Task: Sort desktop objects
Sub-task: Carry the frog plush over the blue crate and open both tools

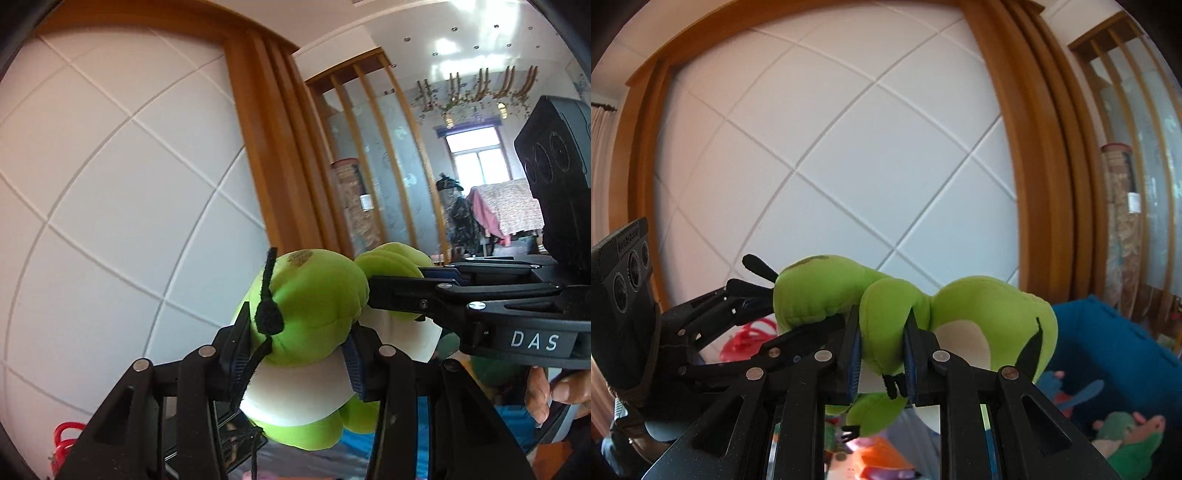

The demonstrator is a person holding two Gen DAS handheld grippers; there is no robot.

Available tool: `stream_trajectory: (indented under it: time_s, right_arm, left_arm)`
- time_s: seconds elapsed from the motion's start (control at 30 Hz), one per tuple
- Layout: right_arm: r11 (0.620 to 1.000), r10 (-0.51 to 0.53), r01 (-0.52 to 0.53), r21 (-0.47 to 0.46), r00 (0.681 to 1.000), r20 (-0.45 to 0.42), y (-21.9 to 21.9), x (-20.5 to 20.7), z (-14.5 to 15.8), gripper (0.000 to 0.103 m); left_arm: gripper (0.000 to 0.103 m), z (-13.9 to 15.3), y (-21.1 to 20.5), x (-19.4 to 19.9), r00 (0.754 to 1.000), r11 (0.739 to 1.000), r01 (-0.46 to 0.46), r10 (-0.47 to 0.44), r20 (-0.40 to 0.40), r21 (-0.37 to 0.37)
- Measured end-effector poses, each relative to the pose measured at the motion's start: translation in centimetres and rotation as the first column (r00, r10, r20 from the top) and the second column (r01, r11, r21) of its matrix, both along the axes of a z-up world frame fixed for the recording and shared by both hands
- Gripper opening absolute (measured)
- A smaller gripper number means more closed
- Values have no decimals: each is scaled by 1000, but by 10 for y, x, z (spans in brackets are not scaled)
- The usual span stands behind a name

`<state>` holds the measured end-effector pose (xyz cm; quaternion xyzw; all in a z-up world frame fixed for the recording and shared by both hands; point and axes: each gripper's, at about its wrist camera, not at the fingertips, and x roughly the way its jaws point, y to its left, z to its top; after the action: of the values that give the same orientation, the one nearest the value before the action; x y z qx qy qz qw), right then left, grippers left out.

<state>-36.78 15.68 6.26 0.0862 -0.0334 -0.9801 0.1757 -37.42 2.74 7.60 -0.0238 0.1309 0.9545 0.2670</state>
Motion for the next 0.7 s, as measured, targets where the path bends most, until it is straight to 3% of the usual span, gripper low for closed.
stream_trajectory:
  time_s: [0.13,0.23,0.3,0.37,0.4,0.43,0.53,0.7]
  right_arm:
    - [993,-118,118,-19,993,1,62,12,10,19]
    - [980,-195,196,-27,981,19,101,7,9,20]
    - [963,-268,269,-16,962,44,121,-3,9,27]
    - [934,-358,358,4,933,29,143,-4,11,46]
    - [912,-410,410,20,912,18,156,-2,12,75]
    - [895,-445,445,27,895,9,166,1,11,92]
    - [904,-428,428,-7,904,19,188,14,3,92]
    - [915,-403,404,-13,915,30,189,21,-8,92]
  left_arm:
    - [46,9,60,-8,994,995,103,-103,30,16]
    - [56,14,95,-20,993,994,107,-109,53,28]
    - [72,12,125,-36,995,998,61,-61,74,2]
    - [81,15,140,-30,996,1000,-10,11,85,-7]
    - [82,15,144,-31,995,999,-43,43,90,-7]
    - [82,15,146,-34,993,998,-68,69,99,-4]
    - [83,6,145,-36,986,992,-124,123,115,2]
    - [83,-10,136,-23,972,982,-187,186,146,-12]
